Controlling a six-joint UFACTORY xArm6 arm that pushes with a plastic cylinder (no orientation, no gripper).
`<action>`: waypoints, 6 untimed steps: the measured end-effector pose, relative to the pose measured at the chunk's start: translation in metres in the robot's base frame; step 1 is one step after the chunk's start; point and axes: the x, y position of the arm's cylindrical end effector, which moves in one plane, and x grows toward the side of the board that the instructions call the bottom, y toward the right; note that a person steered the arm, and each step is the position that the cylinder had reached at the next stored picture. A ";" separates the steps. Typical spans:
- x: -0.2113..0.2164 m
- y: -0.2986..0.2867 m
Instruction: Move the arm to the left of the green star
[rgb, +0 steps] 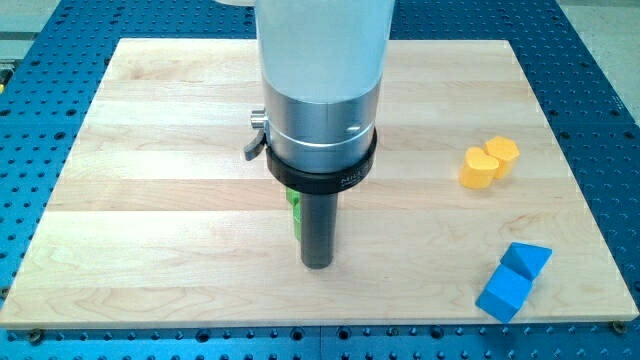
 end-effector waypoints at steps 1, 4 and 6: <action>-0.001 -0.089; -0.074 -0.102; -0.079 -0.054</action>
